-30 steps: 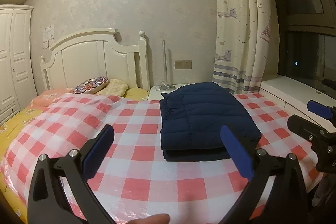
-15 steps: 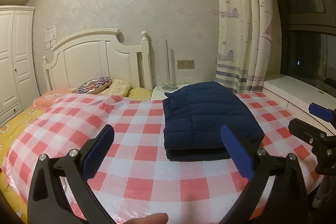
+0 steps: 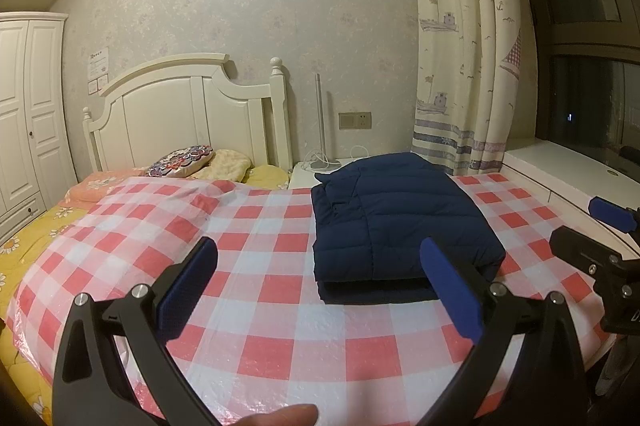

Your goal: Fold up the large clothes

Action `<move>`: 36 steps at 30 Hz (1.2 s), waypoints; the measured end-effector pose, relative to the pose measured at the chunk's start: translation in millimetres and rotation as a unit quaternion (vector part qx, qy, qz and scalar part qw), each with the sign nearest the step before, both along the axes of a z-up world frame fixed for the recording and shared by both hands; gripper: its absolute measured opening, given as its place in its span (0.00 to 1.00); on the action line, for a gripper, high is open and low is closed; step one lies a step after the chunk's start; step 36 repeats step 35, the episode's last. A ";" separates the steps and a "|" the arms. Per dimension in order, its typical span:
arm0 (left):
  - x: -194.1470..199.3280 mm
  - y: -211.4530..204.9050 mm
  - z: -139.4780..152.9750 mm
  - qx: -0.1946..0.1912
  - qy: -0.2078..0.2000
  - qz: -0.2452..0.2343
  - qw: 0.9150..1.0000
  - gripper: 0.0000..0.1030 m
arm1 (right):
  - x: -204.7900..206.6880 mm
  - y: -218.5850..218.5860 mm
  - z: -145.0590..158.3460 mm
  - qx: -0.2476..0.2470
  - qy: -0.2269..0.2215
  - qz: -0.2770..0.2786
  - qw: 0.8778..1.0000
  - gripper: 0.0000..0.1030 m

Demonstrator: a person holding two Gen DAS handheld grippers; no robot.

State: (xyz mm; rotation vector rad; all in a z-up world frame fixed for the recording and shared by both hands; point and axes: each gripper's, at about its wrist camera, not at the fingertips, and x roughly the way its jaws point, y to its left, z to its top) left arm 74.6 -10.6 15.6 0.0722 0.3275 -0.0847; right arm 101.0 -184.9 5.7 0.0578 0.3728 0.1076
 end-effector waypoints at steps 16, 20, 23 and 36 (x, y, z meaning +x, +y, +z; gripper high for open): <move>-0.1 2.2 -1.7 0.002 -0.005 0.000 1.000 0.98 | -0.1 1.7 -3.1 0.000 0.002 0.000 1.000 0.95; -1.6 1.9 -0.2 0.002 -0.011 0.002 1.000 0.98 | 0.2 0.5 -5.0 0.000 0.002 -0.002 1.000 0.95; -2.9 -1.4 -0.6 -0.003 -0.016 -0.006 1.000 0.98 | 1.6 -1.0 -8.7 0.002 0.006 -0.002 1.000 0.95; 111.0 88.5 -11.0 -0.010 0.089 0.028 0.996 0.98 | 66.0 -61.3 -27.9 -0.030 0.084 -0.059 0.994 0.95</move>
